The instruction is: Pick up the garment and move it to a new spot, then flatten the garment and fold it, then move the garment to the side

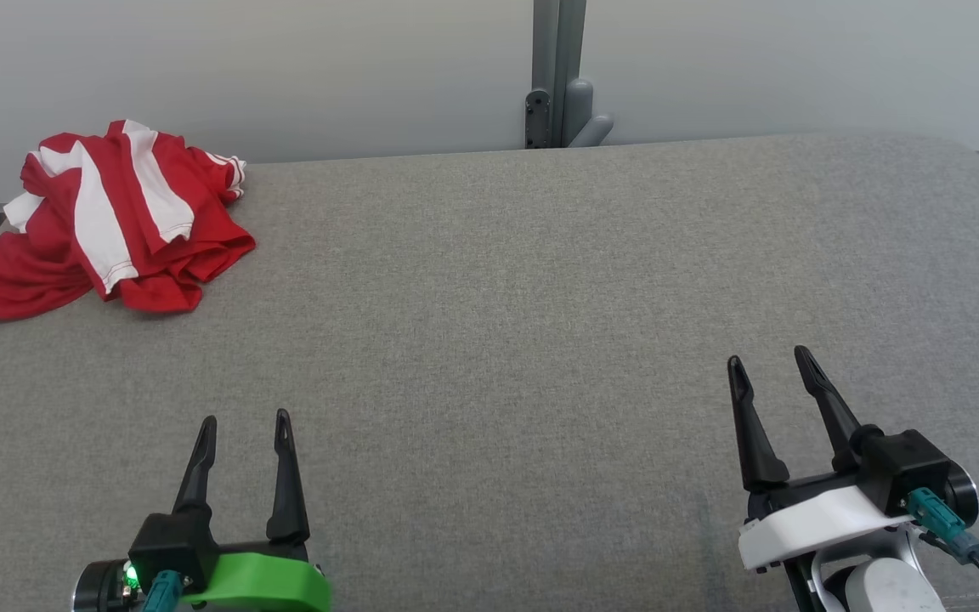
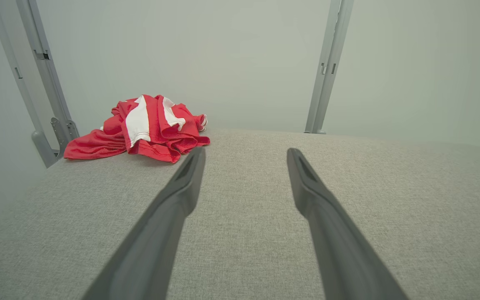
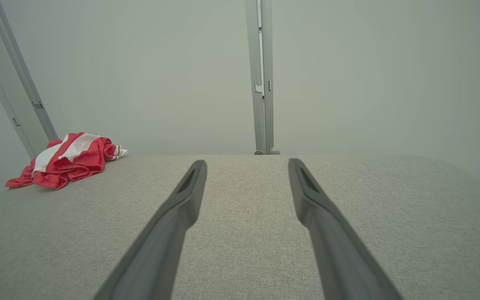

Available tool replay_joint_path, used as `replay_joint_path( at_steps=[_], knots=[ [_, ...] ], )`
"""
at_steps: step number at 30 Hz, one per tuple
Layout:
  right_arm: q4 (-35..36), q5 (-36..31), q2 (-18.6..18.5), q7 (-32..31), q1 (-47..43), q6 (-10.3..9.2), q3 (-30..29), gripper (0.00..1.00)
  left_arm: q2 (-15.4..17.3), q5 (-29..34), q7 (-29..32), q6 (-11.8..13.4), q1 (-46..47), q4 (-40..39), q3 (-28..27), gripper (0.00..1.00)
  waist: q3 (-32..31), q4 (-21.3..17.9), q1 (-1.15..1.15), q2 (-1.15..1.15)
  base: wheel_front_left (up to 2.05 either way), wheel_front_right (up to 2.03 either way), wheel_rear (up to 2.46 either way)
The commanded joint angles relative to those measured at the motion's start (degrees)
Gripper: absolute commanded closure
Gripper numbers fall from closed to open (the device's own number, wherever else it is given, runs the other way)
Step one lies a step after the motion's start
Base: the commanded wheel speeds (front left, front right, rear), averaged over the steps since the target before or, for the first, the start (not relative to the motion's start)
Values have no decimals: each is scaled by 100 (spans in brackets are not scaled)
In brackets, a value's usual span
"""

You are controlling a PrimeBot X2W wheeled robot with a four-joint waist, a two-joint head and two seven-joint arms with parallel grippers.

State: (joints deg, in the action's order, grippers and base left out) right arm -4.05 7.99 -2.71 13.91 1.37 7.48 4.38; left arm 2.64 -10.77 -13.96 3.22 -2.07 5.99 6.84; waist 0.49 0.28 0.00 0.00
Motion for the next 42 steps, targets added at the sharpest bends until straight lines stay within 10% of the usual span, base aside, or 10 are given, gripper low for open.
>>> replay_joint_path(
  at_steps=[1, 42],
  knots=[
    [58, -157, -27, 58, -87, 2, 25, 0, 38, 148, -50, 41, -76, -26, 15, 0, 0, -1, 0, 0, 0, 0, 0],
    [67, -361, -27, 132, -146, 1, 35, 0, 40, 394, -121, 72, -79, 56, 43, 0, -35, 47, 0, 0, 0, 0, 0]
  ],
)
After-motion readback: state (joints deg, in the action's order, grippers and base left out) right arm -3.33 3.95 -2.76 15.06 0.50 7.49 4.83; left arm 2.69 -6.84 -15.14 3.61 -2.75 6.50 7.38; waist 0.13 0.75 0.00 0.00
